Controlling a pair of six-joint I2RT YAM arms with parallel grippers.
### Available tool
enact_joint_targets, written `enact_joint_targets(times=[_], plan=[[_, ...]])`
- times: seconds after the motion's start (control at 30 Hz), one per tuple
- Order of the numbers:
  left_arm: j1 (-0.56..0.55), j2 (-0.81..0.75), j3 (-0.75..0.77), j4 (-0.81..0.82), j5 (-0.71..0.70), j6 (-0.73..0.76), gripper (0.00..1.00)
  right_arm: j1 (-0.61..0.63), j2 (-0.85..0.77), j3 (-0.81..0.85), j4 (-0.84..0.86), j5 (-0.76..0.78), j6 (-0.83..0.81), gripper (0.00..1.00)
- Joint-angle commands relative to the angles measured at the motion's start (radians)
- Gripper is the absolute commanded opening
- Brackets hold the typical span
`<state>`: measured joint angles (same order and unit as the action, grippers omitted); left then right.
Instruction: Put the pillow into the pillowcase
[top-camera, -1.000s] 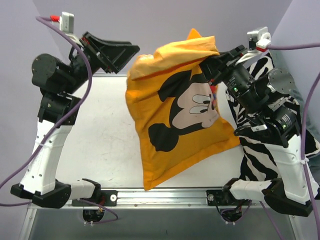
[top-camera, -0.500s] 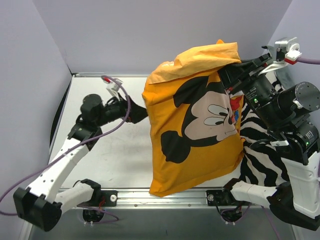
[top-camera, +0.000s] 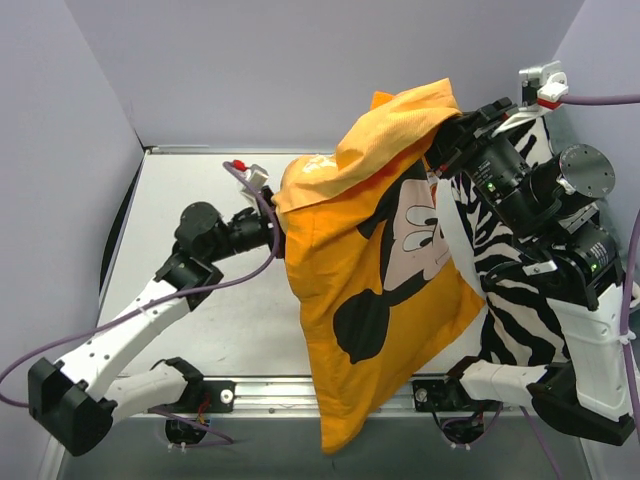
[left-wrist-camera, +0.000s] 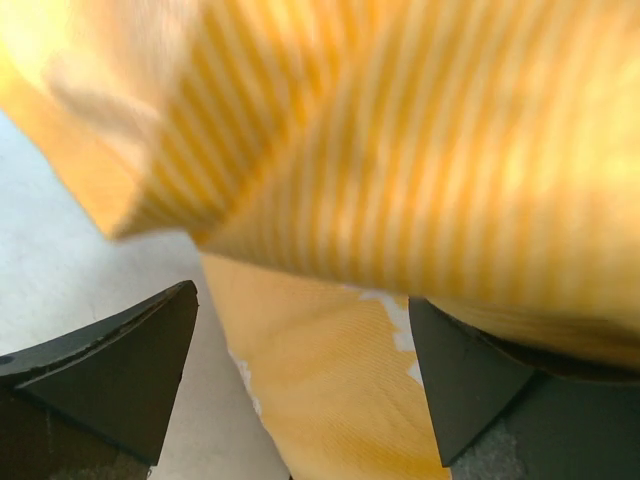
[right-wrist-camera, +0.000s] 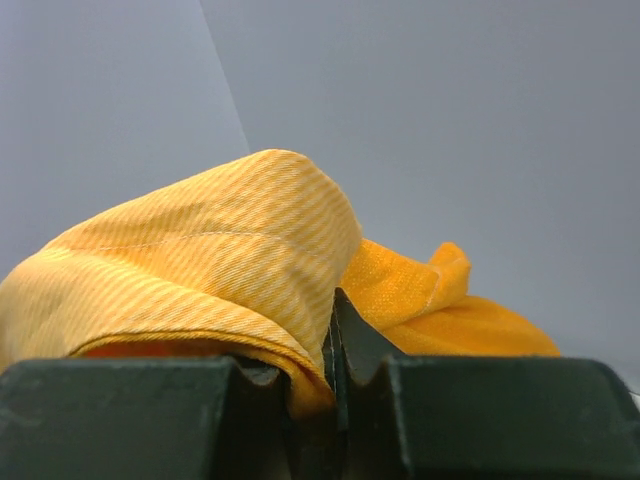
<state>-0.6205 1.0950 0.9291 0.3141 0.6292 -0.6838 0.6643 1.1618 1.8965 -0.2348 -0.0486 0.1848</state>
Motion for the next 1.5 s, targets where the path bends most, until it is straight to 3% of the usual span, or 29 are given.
enact_joint_targets(times=[0.0,0.2,0.27,0.4,0.5,0.63,0.7,0.8,0.87,0.9,1.1,1.17,1.27,1.37,1.4,1.47], plan=[[0.036,-0.115,0.013,0.059,-0.031,0.004,0.95,0.000,-0.016,0.078,0.210,0.032,-0.024,0.00],[0.203,-0.300,-0.002,-0.290,-0.106,0.136,0.97,0.000,-0.016,0.093,0.258,0.069,-0.047,0.00],[0.289,-0.349,-0.009,-0.357,-0.021,0.153,0.97,0.001,-0.011,0.092,0.261,0.064,-0.039,0.00],[0.303,-0.386,0.048,-0.614,0.071,0.224,0.97,0.000,0.009,0.107,0.265,0.058,-0.034,0.00],[0.303,-0.441,0.021,-0.633,0.225,0.155,0.97,0.000,0.030,0.130,0.267,0.058,-0.044,0.00],[0.300,-0.536,-0.061,-0.627,0.250,0.080,0.97,0.000,0.056,0.147,0.272,0.058,-0.038,0.00],[0.295,-0.543,-0.111,-0.549,0.248,0.023,0.97,0.000,0.071,0.148,0.281,0.058,-0.024,0.00],[0.243,-0.523,-0.165,-0.372,0.205,-0.069,0.97,0.000,0.096,0.154,0.298,0.024,-0.004,0.00],[0.150,-0.486,-0.171,-0.339,0.152,-0.059,0.98,0.000,0.111,0.162,0.307,0.026,0.004,0.00],[0.049,-0.450,-0.159,-0.334,0.127,-0.047,0.97,0.000,0.125,0.171,0.316,0.024,0.008,0.00],[-0.301,-0.305,-0.105,-0.265,-0.133,0.059,0.97,0.001,0.174,0.203,0.336,-0.003,0.051,0.00],[-0.375,-0.239,-0.055,-0.295,-0.234,0.137,0.97,0.004,0.182,0.210,0.350,-0.014,0.085,0.00],[-0.375,-0.199,-0.042,-0.288,-0.441,0.179,0.97,0.011,0.187,0.210,0.373,-0.036,0.134,0.00],[-0.363,-0.196,-0.029,-0.346,-0.724,0.223,0.62,0.014,0.194,0.220,0.377,-0.048,0.162,0.00],[-0.352,-0.195,-0.020,-0.362,-0.841,0.236,0.43,0.012,0.202,0.228,0.377,-0.051,0.176,0.00],[-0.317,-0.188,-0.001,-0.356,-0.891,0.280,0.24,0.012,0.210,0.225,0.379,-0.063,0.188,0.00]])
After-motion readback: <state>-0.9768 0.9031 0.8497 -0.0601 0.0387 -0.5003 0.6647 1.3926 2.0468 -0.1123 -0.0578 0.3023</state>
